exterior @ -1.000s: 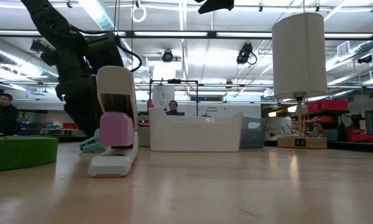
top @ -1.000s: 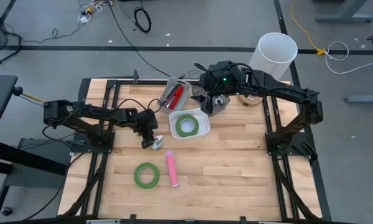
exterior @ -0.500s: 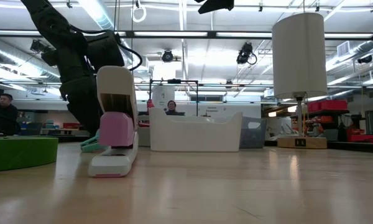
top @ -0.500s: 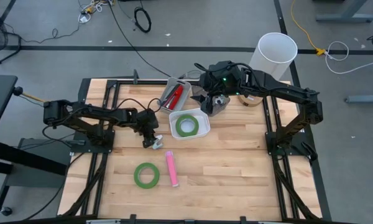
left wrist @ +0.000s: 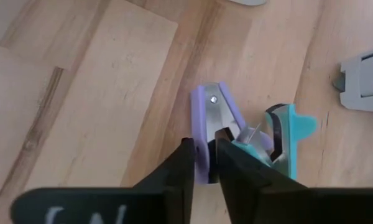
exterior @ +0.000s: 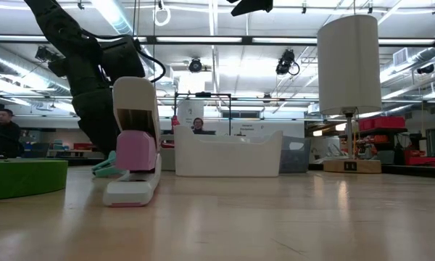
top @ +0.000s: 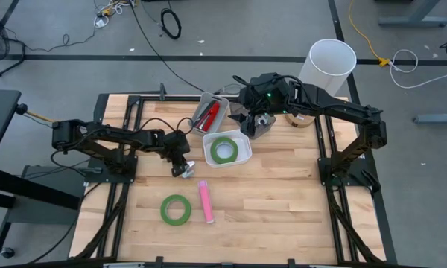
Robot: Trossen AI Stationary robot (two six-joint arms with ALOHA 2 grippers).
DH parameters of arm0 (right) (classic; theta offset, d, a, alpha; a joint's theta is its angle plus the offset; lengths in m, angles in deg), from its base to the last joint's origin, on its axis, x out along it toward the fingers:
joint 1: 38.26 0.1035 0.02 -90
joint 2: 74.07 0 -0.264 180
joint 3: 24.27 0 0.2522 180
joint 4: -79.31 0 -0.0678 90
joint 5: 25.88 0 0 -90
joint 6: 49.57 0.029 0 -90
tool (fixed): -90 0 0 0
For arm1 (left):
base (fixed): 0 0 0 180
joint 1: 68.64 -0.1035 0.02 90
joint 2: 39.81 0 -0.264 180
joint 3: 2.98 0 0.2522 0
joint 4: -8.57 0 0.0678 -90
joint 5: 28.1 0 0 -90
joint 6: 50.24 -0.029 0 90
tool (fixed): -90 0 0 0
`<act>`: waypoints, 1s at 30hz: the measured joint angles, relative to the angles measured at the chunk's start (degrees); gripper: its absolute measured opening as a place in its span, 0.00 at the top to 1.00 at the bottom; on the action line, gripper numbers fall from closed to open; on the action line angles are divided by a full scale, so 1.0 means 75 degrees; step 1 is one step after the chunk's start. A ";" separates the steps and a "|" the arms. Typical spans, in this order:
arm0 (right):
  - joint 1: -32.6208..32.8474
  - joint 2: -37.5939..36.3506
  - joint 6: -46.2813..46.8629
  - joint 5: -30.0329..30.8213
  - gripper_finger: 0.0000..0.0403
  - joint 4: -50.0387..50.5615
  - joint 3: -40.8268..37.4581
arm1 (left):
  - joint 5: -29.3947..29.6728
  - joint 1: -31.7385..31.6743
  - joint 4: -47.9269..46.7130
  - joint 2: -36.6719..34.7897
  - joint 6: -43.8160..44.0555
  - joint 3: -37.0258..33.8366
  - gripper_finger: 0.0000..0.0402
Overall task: Pick and place Stapler, Stapler remover, tape
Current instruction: Put the purple staple remover into the black bin
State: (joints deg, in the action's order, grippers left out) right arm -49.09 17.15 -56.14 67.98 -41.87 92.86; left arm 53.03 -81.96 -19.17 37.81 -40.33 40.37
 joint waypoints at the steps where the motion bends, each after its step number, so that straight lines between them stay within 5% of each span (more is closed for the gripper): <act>1: 0.0000 0.0000 0.0000 0.0000 0.35 0.0000 0.0000 | 0.0000 0.0000 0.0000 0.0000 0.0005 0.0000 0.84; 30: 0.0000 0.0000 -0.0026 0.0000 0.35 0.0001 0.0000 | -0.0114 -0.0101 -0.0186 -0.0006 -0.0207 0.0425 0.98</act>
State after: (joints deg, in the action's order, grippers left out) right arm -49.09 17.15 -56.33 67.98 -41.87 92.86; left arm 52.18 -82.71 -20.57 37.77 -41.88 43.56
